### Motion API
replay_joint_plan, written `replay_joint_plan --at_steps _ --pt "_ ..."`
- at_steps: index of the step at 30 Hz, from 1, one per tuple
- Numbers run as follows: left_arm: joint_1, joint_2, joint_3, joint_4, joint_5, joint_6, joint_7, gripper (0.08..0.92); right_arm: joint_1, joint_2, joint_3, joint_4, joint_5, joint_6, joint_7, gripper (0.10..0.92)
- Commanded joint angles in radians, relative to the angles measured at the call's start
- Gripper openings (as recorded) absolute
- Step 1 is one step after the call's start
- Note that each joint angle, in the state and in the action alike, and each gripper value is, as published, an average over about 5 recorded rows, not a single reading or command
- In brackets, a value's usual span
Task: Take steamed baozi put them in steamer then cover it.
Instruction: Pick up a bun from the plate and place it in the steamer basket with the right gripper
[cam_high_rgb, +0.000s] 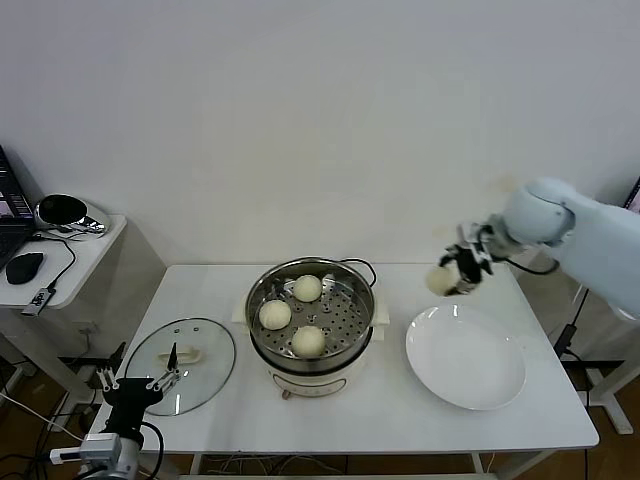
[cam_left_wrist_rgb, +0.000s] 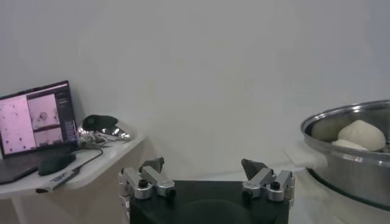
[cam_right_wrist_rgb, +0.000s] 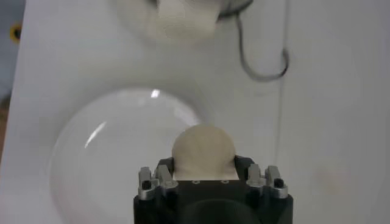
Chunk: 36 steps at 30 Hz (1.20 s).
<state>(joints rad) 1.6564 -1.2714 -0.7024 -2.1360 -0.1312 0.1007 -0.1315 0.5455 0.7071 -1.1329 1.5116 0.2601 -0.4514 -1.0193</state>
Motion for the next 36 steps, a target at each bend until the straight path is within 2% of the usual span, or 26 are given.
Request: replay_joint_plan --at_steps 1,12,36 --pt "-0.005 0.003 0.003 0.012 -0.002 0.000 0.001 0.823 0.183 0.314 -0.188 -0.001 0.333 -0.239 0.155 0.611" --pt "-0.010 0.011 -0.009 0.018 -0.012 0.001 0.002 0.823 0.047 0.490 -0.179 -0.145 0.326 -0.275 0.206 0.611" --pt "-0.013 0.006 -0.019 0.025 -0.022 -0.002 0.002 0.823 -0.107 0.466 -0.150 -0.204 0.205 -0.274 0.196 0.611"
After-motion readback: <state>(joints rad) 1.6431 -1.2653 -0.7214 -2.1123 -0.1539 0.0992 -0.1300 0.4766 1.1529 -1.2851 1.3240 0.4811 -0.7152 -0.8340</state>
